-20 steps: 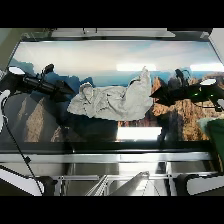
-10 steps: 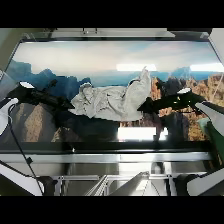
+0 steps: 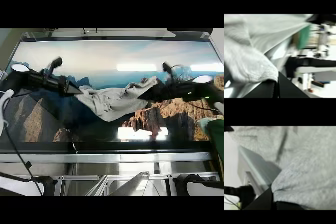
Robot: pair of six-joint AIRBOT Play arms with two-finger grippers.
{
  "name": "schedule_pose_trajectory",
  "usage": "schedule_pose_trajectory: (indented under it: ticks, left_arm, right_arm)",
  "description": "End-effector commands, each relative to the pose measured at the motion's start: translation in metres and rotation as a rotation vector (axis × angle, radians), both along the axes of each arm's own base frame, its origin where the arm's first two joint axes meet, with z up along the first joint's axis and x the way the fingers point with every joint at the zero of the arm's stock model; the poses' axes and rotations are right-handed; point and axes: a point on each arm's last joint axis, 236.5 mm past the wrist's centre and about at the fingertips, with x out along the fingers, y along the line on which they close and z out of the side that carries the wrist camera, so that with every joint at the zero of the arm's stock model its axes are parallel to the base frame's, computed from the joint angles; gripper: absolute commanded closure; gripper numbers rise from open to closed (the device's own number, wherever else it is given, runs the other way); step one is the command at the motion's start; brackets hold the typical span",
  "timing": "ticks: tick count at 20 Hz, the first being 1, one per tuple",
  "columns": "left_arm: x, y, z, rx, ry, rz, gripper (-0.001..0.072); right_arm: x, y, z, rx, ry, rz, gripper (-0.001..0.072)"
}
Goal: Fold the shirts.
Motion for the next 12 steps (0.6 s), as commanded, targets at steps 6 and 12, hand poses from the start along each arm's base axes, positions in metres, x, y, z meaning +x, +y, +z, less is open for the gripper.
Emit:
schedule_pose_trajectory:
  ticks: [6, 12]
  left_arm:
    - [-0.242, 0.025, 0.395, -0.766, -0.95, 0.029, 0.0689]
    - [-0.118, 0.083, 0.315, 0.005, -0.867, 0.699, 0.0679]
  right_arm:
    - [-0.17, -0.033, 0.339, -0.059, -1.164, -0.378, 0.0696]
    - [-0.063, -0.063, 0.275, -0.093, -0.808, -0.455, 0.0696]
